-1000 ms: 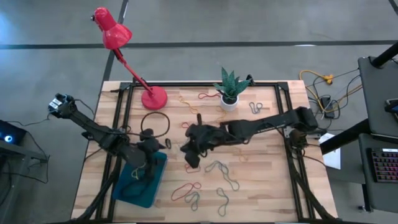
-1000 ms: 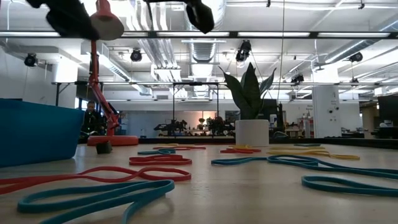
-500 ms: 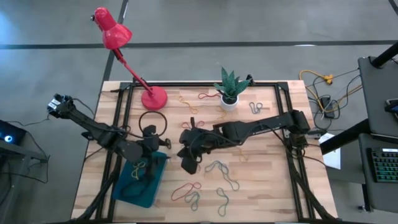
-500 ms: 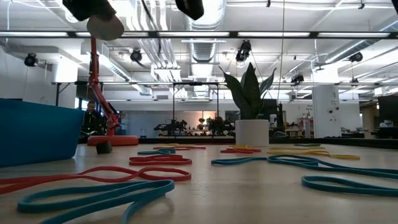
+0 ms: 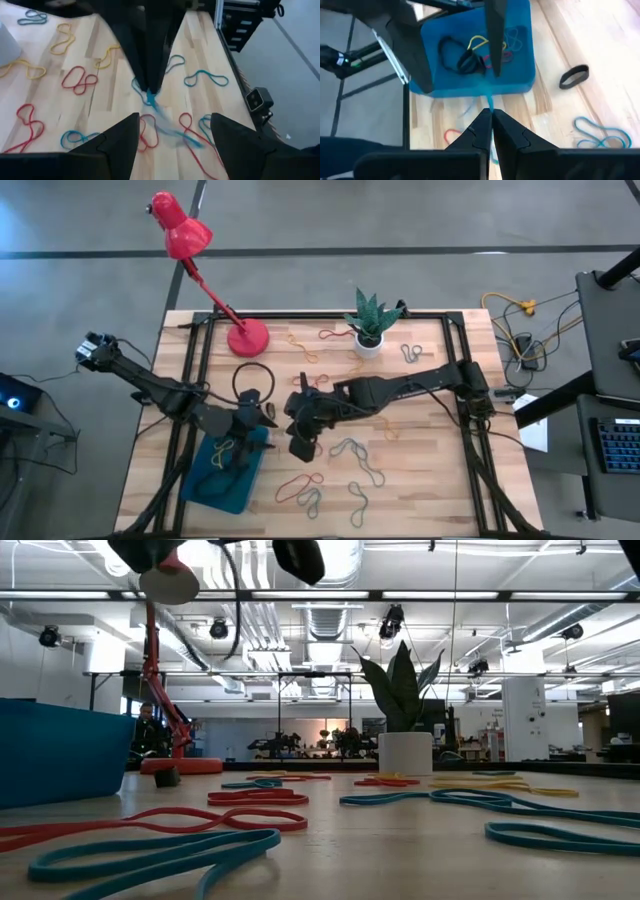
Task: Pick and place rubber bands into bin
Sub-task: Put the blue rubber band into the blue bin
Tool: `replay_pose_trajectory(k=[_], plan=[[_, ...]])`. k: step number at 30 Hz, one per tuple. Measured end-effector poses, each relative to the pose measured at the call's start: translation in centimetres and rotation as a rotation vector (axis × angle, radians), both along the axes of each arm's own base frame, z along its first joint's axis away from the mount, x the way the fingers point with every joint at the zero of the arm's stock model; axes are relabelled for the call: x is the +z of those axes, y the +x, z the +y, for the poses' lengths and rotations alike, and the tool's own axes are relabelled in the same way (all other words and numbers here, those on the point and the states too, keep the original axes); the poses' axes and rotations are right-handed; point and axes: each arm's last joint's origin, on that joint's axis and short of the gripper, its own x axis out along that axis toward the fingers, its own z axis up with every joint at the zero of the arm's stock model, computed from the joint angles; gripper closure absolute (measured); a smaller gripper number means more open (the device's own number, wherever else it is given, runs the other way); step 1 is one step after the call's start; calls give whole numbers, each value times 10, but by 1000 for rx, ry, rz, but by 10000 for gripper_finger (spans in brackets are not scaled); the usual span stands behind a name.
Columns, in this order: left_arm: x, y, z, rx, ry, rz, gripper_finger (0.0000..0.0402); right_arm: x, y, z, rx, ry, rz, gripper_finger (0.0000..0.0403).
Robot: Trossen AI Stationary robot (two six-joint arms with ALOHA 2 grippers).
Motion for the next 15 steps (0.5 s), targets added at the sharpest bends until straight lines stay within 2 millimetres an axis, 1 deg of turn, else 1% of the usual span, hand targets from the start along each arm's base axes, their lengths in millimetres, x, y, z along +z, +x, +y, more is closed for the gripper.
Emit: replay_pose_trajectory(k=[11, 15], plan=[[-1, 2, 0, 5, 1, 0, 173, 3, 1, 0, 6, 4, -29, 395], [-2, 4, 5, 30, 3, 0, 173, 4, 3, 1, 18, 17, -47, 395]])
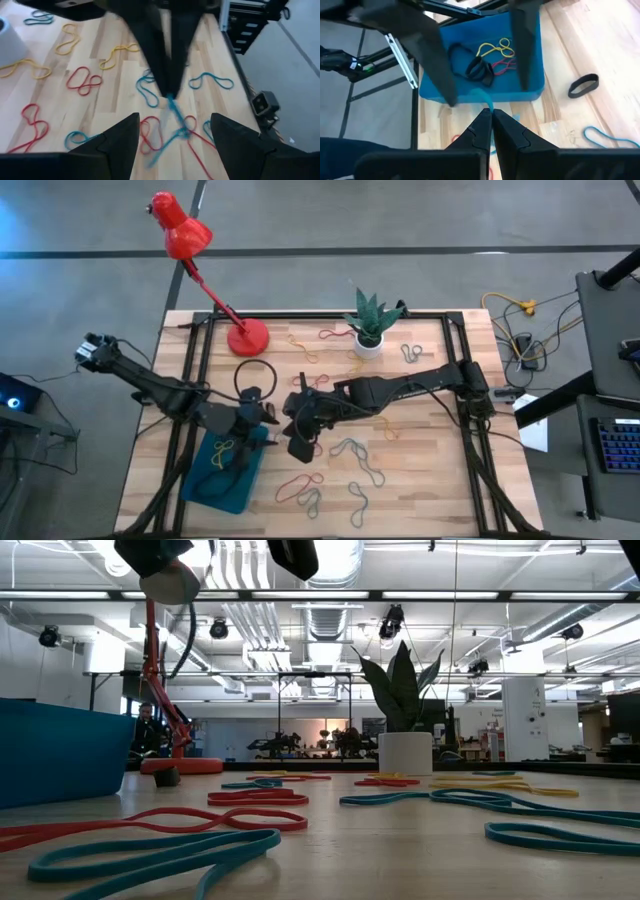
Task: Pick and place rubber bands into bin
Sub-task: Put the blue rubber band into the blue bin
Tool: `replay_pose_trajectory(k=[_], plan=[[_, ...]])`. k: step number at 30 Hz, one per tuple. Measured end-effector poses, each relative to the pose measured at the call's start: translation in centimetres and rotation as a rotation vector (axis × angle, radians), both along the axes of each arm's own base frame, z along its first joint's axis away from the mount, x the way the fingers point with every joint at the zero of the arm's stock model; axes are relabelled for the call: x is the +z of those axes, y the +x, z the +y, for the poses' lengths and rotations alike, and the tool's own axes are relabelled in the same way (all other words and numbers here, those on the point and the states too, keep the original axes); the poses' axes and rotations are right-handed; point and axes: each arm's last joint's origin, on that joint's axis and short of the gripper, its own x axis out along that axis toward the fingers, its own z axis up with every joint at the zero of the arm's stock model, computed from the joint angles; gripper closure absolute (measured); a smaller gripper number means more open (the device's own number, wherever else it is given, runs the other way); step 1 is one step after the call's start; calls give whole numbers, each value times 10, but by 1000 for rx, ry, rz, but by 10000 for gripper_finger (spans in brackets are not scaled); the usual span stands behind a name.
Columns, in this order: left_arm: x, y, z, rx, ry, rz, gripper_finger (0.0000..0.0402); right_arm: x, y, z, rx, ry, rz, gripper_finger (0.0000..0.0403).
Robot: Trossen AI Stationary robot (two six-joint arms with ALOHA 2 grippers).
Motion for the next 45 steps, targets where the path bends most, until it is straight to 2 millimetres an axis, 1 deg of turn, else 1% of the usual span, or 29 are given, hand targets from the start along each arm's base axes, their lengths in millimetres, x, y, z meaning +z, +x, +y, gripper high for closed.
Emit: replay_pose_trajectory(k=[5, 8, 11, 13, 21, 23, 27, 30, 34, 37, 40, 43, 45], plan=[[-2, 3, 7, 23, 18, 2, 174, 0, 0, 0, 0, 1, -4, 395], [-1, 5, 9, 19, 3, -4, 188, 1, 0, 0, 1, 0, -5, 395], [1, 6, 7, -15, -22, -26, 220, 1, 0, 0, 1, 0, -6, 395], [0, 6, 7, -41, -21, -23, 248, 1, 0, 0, 1, 0, -8, 395], [-9, 12, 3, -77, -12, 19, 383, 1, 0, 0, 0, 1, -11, 395], [-11, 14, 2, -78, -6, 31, 395, 2, 1, 0, -9, 11, -12, 395], [-14, 17, 0, -74, 6, 56, 400, 2, 1, 0, -39, 36, -6, 387], [-17, 14, 3, -59, 44, 122, 401, 2, 1, 0, -48, 30, -8, 361], [-14, 1, 9, -41, 86, 227, 401, 1, -1, -1, -63, 40, 7, 304], [-1, -11, 14, -24, 95, 273, 401, -1, -3, -1, -73, 42, 40, 255], [12, -31, 22, -8, 115, 389, 401, -2, -6, -2, -64, 19, 71, 214], [29, -56, 29, -1, 67, 502, 401, -1, -10, -1, -51, -3, 88, 188], [36, -67, 32, -4, 13, 538, 401, -1, -11, -2, -50, -7, 104, 178]])
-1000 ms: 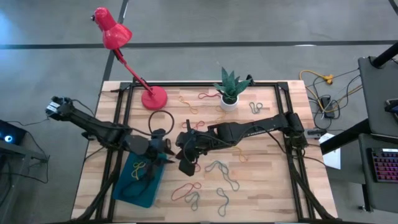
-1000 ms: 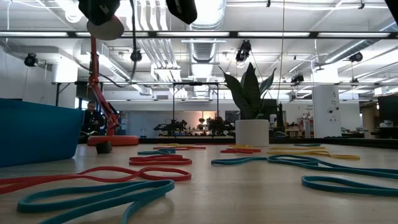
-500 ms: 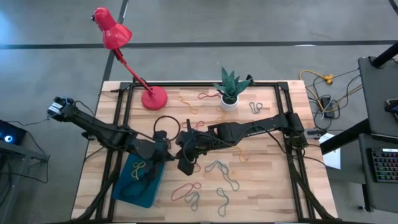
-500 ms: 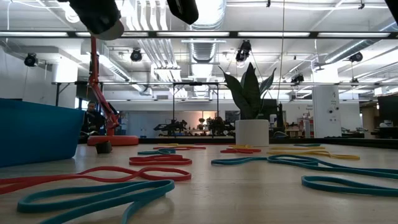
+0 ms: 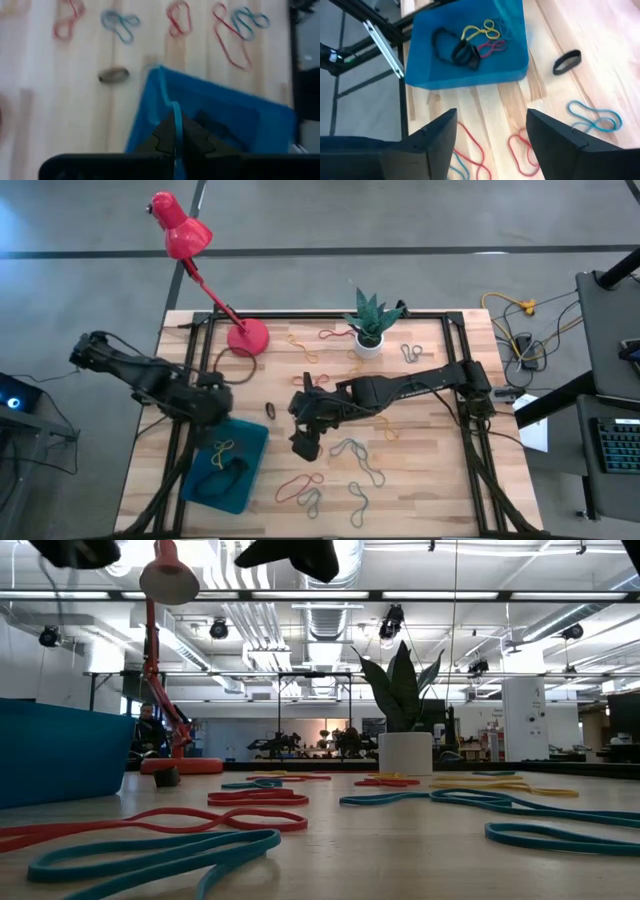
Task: Pick and place rubber bands into bin
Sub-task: Put the blue rubber band into the blue bin
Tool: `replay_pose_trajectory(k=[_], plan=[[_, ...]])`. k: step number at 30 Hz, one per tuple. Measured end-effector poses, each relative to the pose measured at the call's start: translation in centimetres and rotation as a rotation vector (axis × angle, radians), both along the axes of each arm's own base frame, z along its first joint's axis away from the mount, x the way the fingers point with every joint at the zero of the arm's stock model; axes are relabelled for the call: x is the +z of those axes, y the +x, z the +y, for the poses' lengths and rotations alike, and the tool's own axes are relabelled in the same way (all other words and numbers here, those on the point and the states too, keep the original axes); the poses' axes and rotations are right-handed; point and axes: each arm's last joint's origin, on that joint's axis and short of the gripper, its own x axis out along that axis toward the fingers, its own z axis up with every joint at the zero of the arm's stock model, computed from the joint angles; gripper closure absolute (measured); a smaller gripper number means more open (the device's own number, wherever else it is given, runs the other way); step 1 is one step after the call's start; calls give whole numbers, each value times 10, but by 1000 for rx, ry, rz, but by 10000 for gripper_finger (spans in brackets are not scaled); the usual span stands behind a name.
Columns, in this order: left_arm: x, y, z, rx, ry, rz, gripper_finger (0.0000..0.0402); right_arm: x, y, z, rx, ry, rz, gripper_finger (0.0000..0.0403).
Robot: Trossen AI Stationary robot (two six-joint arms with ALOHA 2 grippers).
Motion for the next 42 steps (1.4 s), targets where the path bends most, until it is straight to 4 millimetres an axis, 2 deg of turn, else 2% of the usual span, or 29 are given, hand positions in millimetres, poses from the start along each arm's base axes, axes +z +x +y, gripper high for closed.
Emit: replay_pose_trajectory(k=[4, 8, 14, 19, 22, 26, 34, 38, 42], plan=[[-1, -6, 0, 35, -112, 44, 402, -3, -3, -1, 5, -12, 37, 168], [-19, 0, -10, 16, -191, 95, 402, -6, -7, -2, 8, -27, 93, 169], [-57, 16, -35, -83, -292, 146, 402, -16, -20, -4, 11, -62, 263, 178], [-104, 7, -40, -29, -228, 347, 402, -21, -33, 3, 48, -99, 380, 176], [-119, 2, -44, -9, -239, 433, 397, -28, -43, 12, 109, -143, 463, 172], [-121, 1, -50, 8, -272, 427, 372, -44, -53, 21, 157, -155, 560, 170], [-104, 7, -55, 30, -357, 333, 293, -79, -64, 39, 246, -71, 649, 176], [-90, 9, -56, 21, -377, 278, 263, -82, -62, 43, 252, -65, 615, 179], [-72, 14, -55, 73, -312, 123, 256, -77, -57, 45, 249, -65, 564, 179]])
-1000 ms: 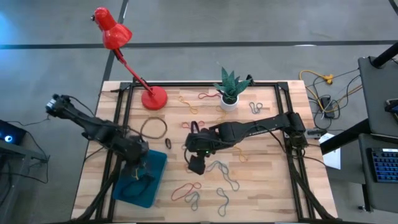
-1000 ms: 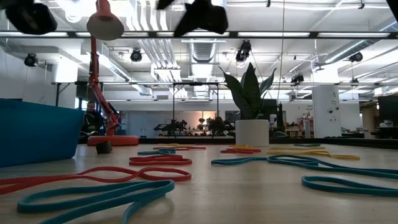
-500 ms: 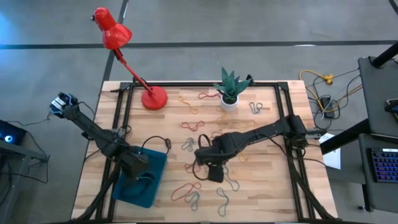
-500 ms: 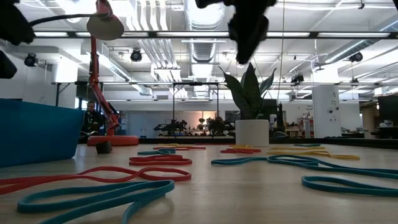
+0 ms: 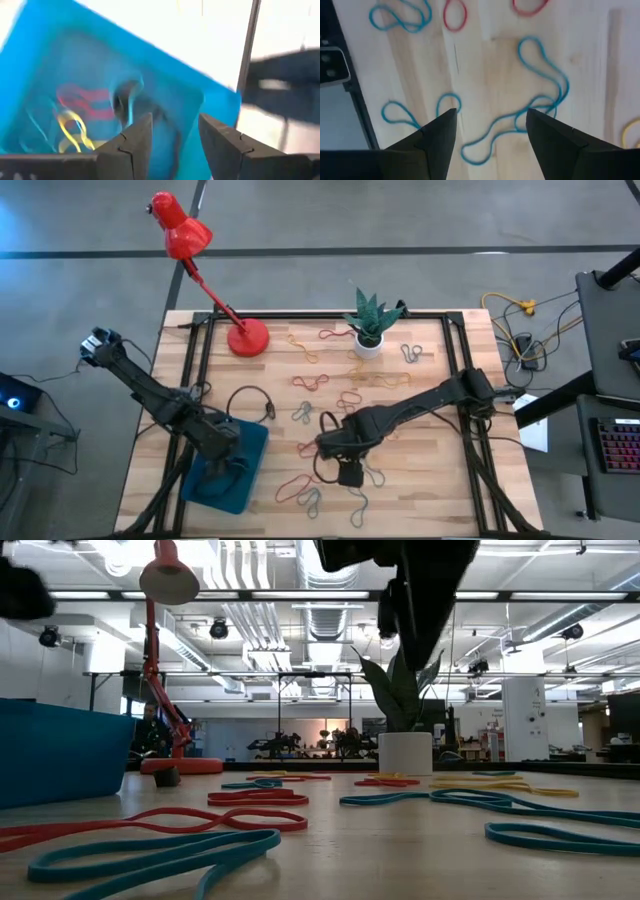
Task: Pick and place rubber bands into bin
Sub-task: Put the blue rubber band into the blue bin
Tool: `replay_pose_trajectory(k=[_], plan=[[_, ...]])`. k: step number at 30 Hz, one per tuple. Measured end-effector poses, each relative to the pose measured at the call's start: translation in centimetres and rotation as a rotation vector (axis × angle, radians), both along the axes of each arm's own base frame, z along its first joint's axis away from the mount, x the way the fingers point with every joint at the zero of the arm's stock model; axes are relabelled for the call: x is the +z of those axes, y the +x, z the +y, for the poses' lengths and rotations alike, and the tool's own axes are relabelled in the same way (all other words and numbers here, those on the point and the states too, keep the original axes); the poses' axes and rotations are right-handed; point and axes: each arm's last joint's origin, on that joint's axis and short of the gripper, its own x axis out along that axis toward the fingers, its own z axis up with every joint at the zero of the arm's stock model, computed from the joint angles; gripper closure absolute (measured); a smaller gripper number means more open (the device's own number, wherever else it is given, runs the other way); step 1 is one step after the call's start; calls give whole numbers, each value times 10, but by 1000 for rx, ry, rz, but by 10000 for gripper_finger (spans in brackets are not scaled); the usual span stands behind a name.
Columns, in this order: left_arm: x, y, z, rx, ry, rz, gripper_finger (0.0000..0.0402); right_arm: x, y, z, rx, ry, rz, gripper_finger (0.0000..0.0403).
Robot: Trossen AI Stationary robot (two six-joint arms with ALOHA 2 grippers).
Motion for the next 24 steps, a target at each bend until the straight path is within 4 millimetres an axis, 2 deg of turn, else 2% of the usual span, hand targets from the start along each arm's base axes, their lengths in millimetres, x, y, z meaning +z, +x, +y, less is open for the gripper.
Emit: replay_pose_trajectory(k=[4, 7, 10, 13, 18, 24], plan=[[12, 3, 0, 0, 43, -84, 256, 2, -3, 11, 77, -59, -34, 179], [15, 4, 0, -38, 53, -116, 256, -4, -17, 32, 205, -133, -20, 179], [15, 4, 0, -39, 51, -120, 256, -17, -33, 51, 223, -143, 25, 179], [12, 5, -1, -37, 65, -114, 256, -33, -46, 61, 89, -178, 74, 179], [6, 5, 0, -57, 92, -109, 255, -55, -61, 75, -248, -167, 101, 179], [1, 6, 3, -12, 88, -83, 255, -67, -69, 67, -626, -204, 123, 179]])
